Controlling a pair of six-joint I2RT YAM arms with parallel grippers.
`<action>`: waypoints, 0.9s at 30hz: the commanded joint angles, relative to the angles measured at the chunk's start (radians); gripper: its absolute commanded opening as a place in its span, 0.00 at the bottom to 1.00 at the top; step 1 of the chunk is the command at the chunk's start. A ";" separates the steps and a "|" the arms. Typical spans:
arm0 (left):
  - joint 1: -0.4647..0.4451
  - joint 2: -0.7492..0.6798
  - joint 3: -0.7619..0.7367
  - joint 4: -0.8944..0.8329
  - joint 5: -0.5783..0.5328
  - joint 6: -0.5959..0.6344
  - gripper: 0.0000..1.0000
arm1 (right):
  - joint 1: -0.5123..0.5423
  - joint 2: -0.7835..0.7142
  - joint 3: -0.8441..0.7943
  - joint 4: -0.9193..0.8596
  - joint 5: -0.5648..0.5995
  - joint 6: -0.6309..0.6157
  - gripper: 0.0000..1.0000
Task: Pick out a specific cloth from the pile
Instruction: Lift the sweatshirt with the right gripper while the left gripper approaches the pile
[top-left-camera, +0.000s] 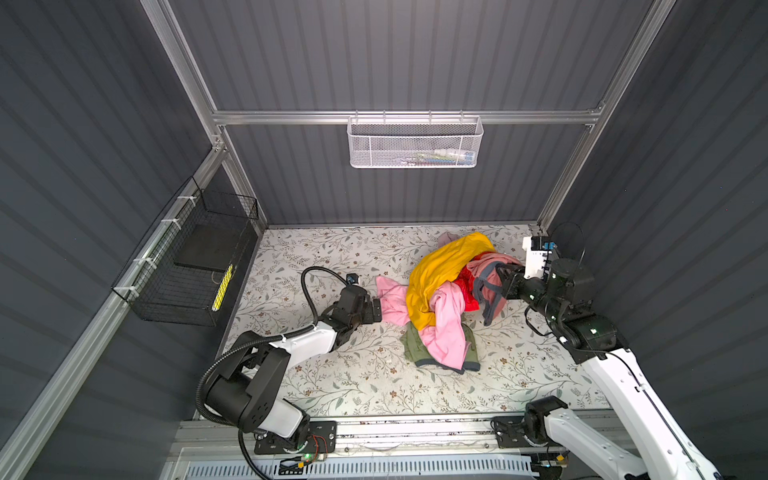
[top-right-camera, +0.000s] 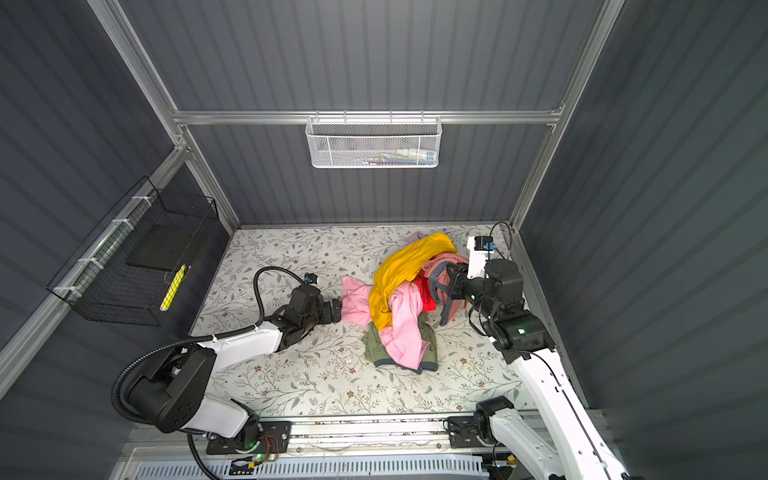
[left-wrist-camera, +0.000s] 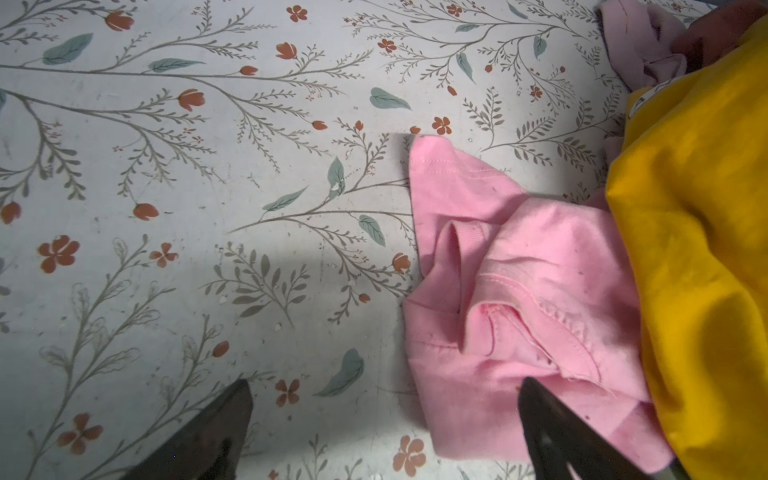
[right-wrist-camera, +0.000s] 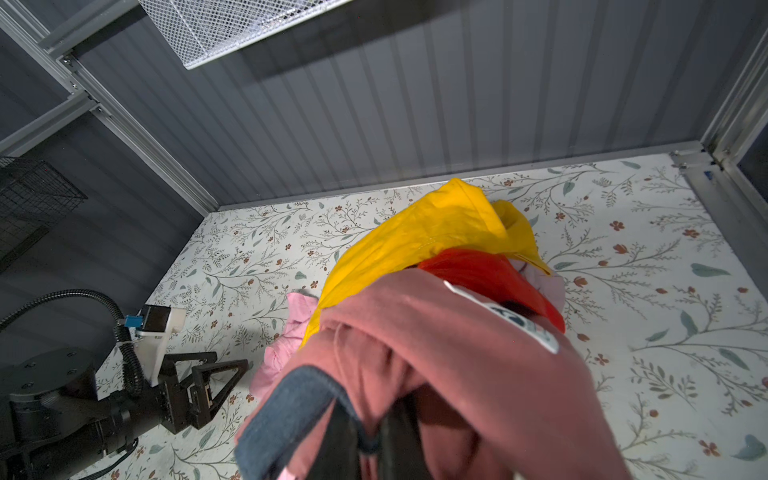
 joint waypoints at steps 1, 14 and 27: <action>-0.012 0.021 0.034 -0.007 0.012 0.021 1.00 | 0.007 -0.022 0.081 0.062 0.025 -0.020 0.00; -0.070 0.086 0.082 -0.008 0.028 0.032 1.00 | 0.007 0.004 0.171 -0.028 0.039 -0.016 0.00; -0.116 0.175 0.169 -0.047 0.037 0.035 1.00 | 0.007 0.019 0.309 -0.127 0.074 -0.040 0.00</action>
